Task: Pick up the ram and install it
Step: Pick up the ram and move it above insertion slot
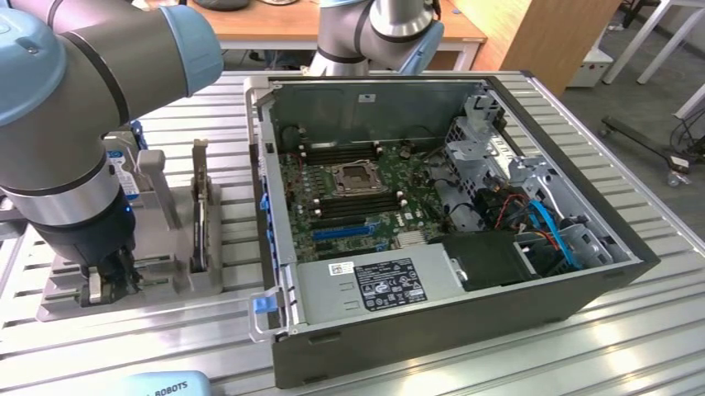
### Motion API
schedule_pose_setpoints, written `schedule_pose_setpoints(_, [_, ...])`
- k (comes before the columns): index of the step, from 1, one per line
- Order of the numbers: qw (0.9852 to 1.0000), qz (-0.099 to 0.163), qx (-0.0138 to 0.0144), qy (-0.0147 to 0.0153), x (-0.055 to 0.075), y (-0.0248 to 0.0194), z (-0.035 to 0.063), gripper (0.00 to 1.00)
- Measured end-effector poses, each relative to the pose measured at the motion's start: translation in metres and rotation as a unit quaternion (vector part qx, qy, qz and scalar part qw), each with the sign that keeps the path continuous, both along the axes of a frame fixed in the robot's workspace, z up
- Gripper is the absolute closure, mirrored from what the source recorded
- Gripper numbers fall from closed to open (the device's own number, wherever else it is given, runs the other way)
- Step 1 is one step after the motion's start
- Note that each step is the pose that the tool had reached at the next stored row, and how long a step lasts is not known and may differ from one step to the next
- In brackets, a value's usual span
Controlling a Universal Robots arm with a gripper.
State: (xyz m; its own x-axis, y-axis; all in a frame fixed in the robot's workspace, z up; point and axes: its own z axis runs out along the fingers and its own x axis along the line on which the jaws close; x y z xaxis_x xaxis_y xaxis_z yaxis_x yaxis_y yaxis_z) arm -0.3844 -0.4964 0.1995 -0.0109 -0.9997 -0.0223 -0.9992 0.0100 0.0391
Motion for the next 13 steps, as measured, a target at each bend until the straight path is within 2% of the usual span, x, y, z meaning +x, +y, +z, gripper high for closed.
schedule_pose_setpoints(13, [1.0000,0.000,0.0000,0.0000,0.0011,0.0000,0.0000,0.78])
